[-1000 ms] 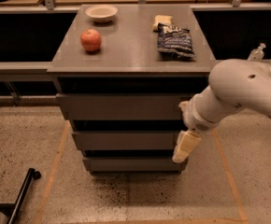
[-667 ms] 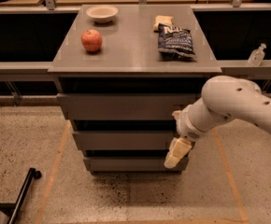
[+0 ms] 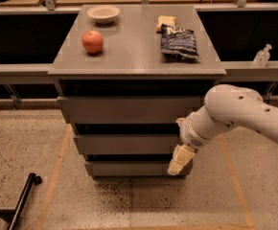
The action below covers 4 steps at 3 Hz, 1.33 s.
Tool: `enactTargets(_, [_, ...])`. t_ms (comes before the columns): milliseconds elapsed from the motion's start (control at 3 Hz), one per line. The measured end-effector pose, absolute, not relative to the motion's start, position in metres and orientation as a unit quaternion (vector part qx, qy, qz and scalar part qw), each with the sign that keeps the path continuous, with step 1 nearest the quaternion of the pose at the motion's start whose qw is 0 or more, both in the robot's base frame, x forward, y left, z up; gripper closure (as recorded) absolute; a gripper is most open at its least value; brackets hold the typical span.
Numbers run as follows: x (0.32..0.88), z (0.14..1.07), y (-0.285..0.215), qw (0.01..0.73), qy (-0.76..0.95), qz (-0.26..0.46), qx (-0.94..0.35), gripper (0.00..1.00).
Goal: Open bottom drawer
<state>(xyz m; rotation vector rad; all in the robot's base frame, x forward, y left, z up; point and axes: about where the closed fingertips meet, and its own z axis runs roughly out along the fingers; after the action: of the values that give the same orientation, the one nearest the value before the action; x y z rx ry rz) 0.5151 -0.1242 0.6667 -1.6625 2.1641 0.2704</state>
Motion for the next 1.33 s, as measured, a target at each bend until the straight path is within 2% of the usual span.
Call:
enactTargets(1000, [0.542,0.560,-0.134,0.202,0.789,0.110,-0.570,0.00])
enactTargets(1333, [0.541,0.552,-0.134,0.199,0.790,0.115,-0.569,0.00])
